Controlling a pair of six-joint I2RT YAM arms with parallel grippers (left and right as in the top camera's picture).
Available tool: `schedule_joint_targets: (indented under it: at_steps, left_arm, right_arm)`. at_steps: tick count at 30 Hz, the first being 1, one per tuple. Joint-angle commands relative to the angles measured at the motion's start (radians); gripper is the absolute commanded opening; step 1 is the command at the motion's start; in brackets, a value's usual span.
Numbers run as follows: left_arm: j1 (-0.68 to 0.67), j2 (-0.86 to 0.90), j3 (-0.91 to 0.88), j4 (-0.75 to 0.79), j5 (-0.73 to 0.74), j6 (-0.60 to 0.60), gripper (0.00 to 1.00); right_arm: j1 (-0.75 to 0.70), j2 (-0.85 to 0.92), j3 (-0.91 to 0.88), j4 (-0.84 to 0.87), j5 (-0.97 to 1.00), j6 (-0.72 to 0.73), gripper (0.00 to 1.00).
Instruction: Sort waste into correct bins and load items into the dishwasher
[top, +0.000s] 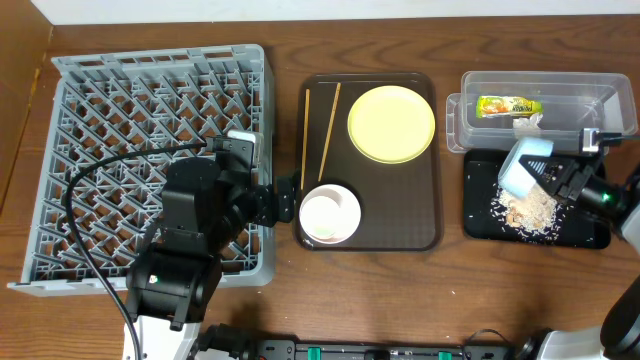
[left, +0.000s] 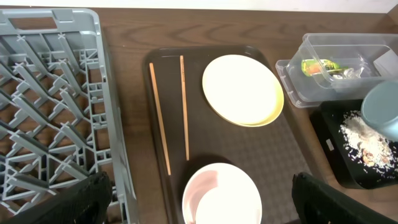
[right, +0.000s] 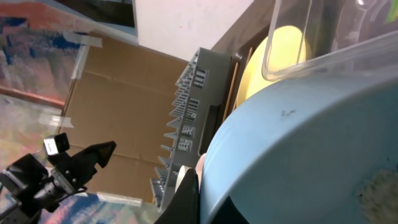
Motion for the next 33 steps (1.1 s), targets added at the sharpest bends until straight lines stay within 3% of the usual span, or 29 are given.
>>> schedule_joint_targets:
  at_steps: [1, 3, 6, 9, 10, 12, 13, 15, 16, 19, 22, 24, 26, 29, 33]
  left_arm:
    - [-0.001, -0.002, 0.021, 0.003, 0.016, -0.009, 0.93]
    - [-0.001, -0.003, 0.021, 0.003, 0.016, -0.009, 0.93]
    - [-0.001, -0.002, 0.021, 0.003, 0.016, -0.009, 0.93]
    - [-0.001, -0.003, 0.021, 0.003, 0.016, -0.009, 0.93]
    - [-0.001, -0.002, 0.021, 0.003, 0.016, -0.009, 0.93]
    - [-0.001, -0.003, 0.021, 0.003, 0.016, -0.009, 0.93]
    - [-0.001, -0.003, 0.021, 0.003, 0.016, -0.009, 0.93]
    - [-0.001, -0.003, 0.021, 0.003, 0.016, -0.009, 0.93]
    - [-0.001, -0.002, 0.021, 0.003, 0.016, -0.009, 0.93]
    - [-0.001, -0.003, 0.021, 0.003, 0.016, -0.009, 0.93]
    - [-0.001, -0.003, 0.021, 0.003, 0.016, -0.009, 0.93]
    - [-0.001, -0.003, 0.021, 0.003, 0.016, -0.009, 0.93]
    - [-0.001, -0.002, 0.021, 0.003, 0.016, -0.009, 0.93]
    - [-0.001, -0.002, 0.021, 0.003, 0.016, -0.009, 0.93]
    - [-0.001, -0.002, 0.021, 0.003, 0.016, -0.009, 0.93]
  right_arm:
    - [0.008, -0.004, 0.000, 0.032, -0.001, 0.167, 0.01]
    - [0.016, -0.004, 0.000, 0.086, -0.035, 0.154, 0.01]
    - [0.016, -0.004, 0.000, 0.052, 0.117, 0.249, 0.01]
    - [0.030, -0.004, 0.000, 0.166, -0.078, 0.196, 0.01]
    - [0.035, -0.004, 0.000, 0.183, -0.047, 0.200, 0.01]
    - [0.037, -0.004, 0.000, 0.136, 0.105, 0.356, 0.01]
    - [0.039, -0.004, 0.000, 0.148, 0.056, 0.399, 0.01]
    - [0.053, -0.006, 0.000, 0.256, -0.073, 0.338, 0.01]
    - [0.058, -0.006, 0.000, 0.271, -0.055, 0.329, 0.01]
    - [0.063, -0.005, 0.000, 0.180, 0.118, 0.480, 0.01]
    - [0.093, -0.006, 0.000, 0.306, -0.066, 0.380, 0.01]
    - [0.109, -0.006, 0.000, 0.288, 0.046, 0.404, 0.01]
    - [0.115, -0.006, 0.000, 0.225, 0.121, 0.528, 0.01]
    - [0.165, -0.021, 0.000, 0.359, -0.040, 0.497, 0.01]
    - [0.253, -0.104, 0.002, 0.449, 0.086, 0.497, 0.01]
